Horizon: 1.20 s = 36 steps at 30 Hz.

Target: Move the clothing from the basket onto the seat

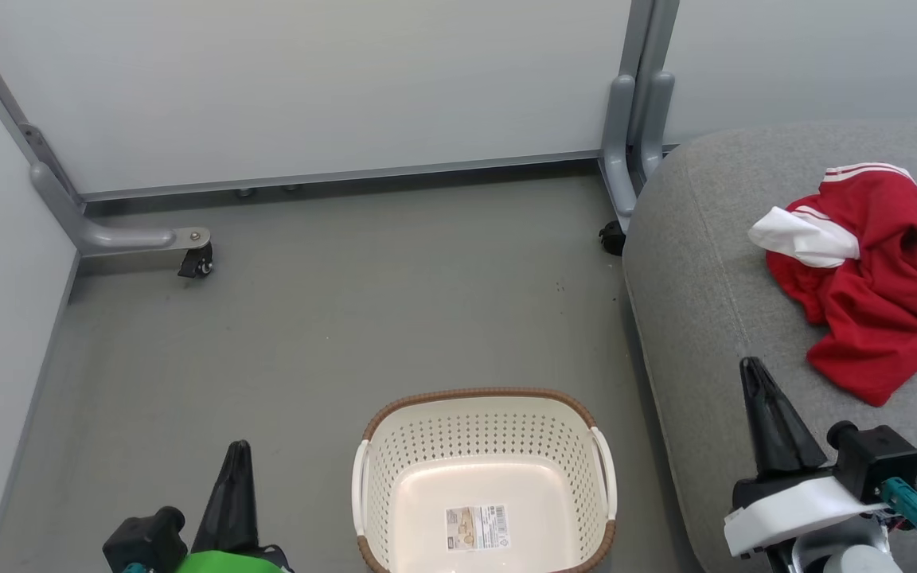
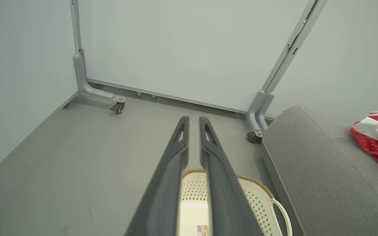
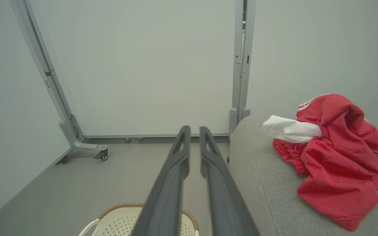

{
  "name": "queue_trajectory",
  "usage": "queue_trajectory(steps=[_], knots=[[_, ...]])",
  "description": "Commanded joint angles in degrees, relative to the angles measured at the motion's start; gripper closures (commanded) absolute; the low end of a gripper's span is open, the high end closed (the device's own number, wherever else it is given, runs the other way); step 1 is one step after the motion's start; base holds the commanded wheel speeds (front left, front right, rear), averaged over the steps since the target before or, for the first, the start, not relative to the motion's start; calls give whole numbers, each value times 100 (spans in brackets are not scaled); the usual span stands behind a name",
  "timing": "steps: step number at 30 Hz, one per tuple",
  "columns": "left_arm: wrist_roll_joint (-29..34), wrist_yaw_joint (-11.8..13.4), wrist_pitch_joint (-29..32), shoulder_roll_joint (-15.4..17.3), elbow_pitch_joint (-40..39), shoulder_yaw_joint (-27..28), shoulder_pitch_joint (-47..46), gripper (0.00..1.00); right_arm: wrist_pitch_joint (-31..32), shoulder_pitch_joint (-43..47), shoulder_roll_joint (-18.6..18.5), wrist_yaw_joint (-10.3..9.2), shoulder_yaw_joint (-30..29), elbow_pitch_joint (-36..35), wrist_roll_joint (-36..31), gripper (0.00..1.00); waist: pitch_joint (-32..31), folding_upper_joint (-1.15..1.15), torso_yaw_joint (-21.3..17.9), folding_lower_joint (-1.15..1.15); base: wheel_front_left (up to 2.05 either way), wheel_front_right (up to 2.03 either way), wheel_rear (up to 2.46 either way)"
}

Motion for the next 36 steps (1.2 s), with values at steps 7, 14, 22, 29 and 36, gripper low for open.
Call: queue_trajectory(steps=[7, 14, 22, 29, 36], knots=[[-786, -42, 231, 8, -54, 131, -129, 100, 227, -123, 19, 0, -101, 29, 919, 100, 11, 0, -30, 0, 0, 0, 0], [-1394, -74, 414, 14, -56, 233, -223, 100, 412, -195, 42, 0, -177, 95, 1631, 100, 21, 0, -55, 0, 0, 0, 0], [-2041, -110, 609, 20, -60, 342, -320, 100, 608, -270, 67, -1, -261, 165, 2389, 100, 33, 0, -85, 0, 0, 0, 0], [-2561, -138, 767, 24, -63, 433, -393, 100, 769, -326, 89, -1, -325, 223, 3004, 100, 43, 0, -112, 0, 0, 0, 0], [-3056, -166, 917, 27, -65, 516, -463, 100, 920, -385, 108, -1, -389, 277, 3579, 100, 53, 0, -138, 0, 0, 0, 0]])
